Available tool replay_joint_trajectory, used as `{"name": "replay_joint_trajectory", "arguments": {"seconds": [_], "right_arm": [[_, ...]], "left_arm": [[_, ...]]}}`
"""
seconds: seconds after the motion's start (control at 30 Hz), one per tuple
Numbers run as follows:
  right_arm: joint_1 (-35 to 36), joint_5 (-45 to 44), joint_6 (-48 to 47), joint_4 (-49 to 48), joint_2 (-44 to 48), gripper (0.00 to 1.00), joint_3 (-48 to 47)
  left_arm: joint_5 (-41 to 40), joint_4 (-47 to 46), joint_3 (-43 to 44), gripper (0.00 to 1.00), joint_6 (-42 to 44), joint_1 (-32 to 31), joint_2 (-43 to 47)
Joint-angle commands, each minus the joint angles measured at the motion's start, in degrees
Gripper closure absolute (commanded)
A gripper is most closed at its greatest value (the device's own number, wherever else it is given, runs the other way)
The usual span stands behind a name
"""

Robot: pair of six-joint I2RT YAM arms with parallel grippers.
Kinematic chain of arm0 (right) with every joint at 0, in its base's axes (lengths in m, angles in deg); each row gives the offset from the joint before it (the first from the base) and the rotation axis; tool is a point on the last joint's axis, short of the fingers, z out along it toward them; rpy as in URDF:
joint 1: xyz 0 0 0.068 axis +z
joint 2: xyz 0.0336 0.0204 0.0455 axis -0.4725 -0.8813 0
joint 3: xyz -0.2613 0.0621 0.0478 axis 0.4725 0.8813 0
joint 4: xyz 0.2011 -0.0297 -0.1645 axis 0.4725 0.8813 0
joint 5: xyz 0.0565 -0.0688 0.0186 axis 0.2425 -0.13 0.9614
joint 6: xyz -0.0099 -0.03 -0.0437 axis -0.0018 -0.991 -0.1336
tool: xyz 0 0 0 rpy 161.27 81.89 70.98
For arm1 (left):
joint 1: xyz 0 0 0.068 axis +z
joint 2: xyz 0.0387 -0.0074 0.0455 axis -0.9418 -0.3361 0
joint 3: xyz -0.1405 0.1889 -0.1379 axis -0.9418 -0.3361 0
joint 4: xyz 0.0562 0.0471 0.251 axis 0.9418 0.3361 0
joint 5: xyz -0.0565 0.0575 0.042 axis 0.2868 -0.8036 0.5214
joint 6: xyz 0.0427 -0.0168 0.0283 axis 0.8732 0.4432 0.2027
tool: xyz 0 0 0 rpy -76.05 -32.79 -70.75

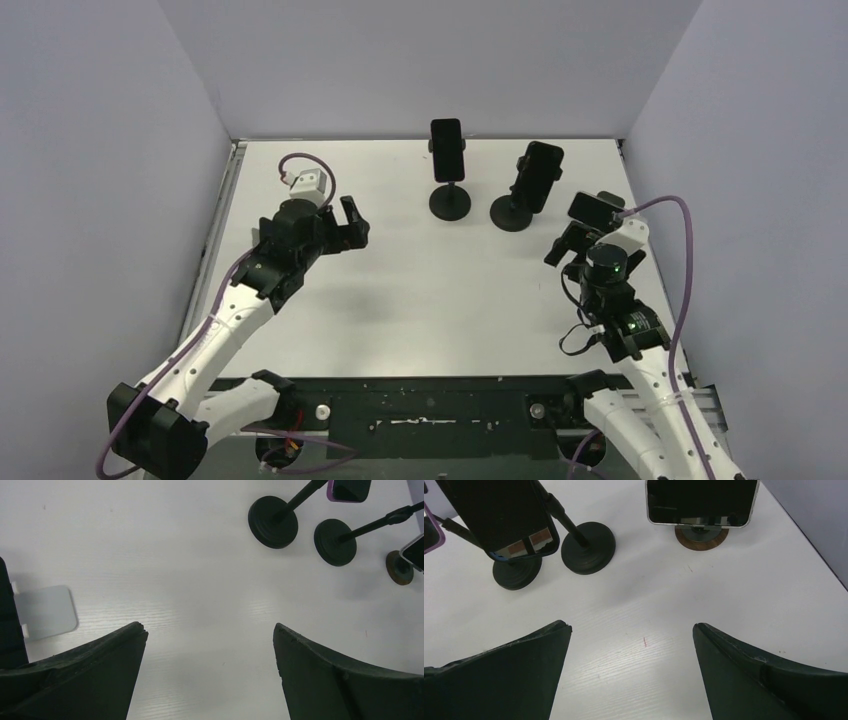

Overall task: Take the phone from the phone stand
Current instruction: Move the phone stand with the phone to the center of the board.

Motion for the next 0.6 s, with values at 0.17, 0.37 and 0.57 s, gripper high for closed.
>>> {"name": "replay_joint_trajectory", "arguments": {"seconds": [0.17, 0.37, 0.57], "right_arm": [[0.2, 5.7, -7.0, -1.6, 0.6, 0.0, -12.7], [0.4, 8.1, -6.1, 1.8, -8.3, 0.01, -23.3], [1.6, 10.1, -9.1, 3.3, -16.2, 0.0, -30.3]], "left_arm": [[5.9, -9.4, -0.8, 0.03, 3.9, -0.5, 3.4], [6.6, -12.0, -4.7, 0.03, 3.1, -0.5, 5.8], [6.8, -11.8, -4.4, 0.02, 3.0, -0.5, 5.9]]}}
